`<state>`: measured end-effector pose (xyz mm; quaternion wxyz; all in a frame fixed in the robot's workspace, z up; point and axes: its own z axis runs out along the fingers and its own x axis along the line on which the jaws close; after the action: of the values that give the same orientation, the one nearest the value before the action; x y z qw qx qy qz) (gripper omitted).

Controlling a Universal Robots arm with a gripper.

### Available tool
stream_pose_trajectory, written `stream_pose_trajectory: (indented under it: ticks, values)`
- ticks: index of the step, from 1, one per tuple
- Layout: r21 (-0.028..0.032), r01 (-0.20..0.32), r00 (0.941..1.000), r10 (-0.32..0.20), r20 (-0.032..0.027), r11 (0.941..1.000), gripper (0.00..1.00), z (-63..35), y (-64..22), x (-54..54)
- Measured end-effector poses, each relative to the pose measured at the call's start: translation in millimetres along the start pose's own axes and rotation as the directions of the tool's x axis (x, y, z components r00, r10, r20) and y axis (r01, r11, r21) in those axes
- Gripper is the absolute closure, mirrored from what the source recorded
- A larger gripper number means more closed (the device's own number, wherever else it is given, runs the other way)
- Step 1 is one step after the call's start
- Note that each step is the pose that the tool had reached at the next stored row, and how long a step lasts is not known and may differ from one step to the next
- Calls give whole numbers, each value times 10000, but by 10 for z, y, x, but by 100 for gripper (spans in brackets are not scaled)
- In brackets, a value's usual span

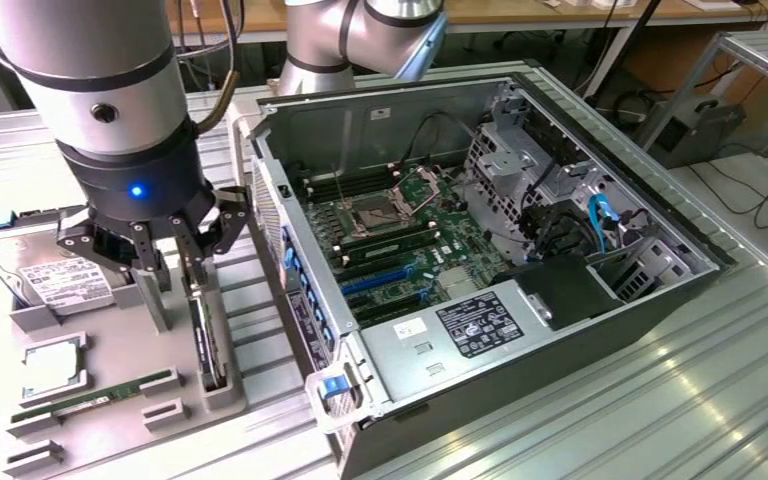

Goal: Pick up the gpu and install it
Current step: 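Pick up the gpu and move the gpu toward the slot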

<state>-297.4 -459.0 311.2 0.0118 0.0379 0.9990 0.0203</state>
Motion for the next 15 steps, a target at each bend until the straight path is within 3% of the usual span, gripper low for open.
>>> stream_pose_trajectory:
  ticks: [15]
  values:
    - [0,0,10000,0,-1,10000,64,284,-31,4]
